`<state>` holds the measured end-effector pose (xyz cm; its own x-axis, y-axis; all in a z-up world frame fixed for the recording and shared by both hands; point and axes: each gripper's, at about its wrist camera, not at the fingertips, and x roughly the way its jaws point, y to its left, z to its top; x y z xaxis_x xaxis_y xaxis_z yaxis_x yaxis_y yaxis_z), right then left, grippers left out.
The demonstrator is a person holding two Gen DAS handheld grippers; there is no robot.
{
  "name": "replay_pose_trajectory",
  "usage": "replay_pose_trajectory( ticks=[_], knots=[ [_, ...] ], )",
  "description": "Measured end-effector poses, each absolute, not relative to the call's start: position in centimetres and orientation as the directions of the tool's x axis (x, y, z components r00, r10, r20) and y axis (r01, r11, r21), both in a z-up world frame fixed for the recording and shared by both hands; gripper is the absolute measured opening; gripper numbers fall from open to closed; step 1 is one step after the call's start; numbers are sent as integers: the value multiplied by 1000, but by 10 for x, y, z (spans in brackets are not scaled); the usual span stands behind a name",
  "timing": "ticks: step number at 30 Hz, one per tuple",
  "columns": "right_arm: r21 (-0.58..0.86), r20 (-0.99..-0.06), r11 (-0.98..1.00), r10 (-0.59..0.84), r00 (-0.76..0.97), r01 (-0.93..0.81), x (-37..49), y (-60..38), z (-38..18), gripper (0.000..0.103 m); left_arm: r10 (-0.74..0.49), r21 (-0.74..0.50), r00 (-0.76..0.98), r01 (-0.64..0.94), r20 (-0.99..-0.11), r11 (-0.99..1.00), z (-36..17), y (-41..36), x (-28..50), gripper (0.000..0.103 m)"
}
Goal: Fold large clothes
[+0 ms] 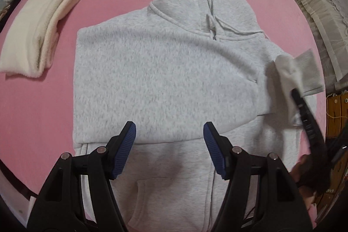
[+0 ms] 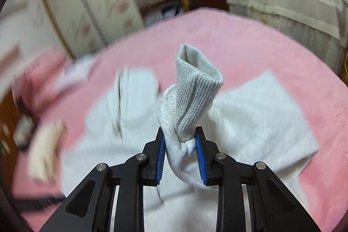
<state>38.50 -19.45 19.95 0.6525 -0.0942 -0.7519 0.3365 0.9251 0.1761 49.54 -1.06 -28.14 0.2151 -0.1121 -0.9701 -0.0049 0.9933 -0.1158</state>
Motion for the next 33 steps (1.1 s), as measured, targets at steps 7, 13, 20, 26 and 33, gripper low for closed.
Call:
replay_pose_trajectory(
  ticks=[7, 13, 20, 26, 33],
  knots=[
    [105, -839, 954, -66, 540, 280, 420, -157, 181, 38, -148, -128, 200, 110, -969, 986, -288, -33, 503, 62],
    [156, -790, 970, 9, 613, 187, 386, -144, 207, 57, -270, -228, 173, 229, -947, 946, -282, -74, 513, 75],
    [150, -814, 960, -16, 580, 238, 288, -143, 213, 68, -396, -365, 93, 238, -914, 900, -306, -133, 527, 75],
    [169, -876, 902, -48, 481, 398, 218, -215, 172, 68, -354, -324, 133, 203, -926, 924, -319, -187, 537, 75],
    [172, -923, 860, -30, 383, 480, 181, -295, 139, 69, -331, -317, 283, 93, -900, 944, -308, -221, 557, 9]
  ],
)
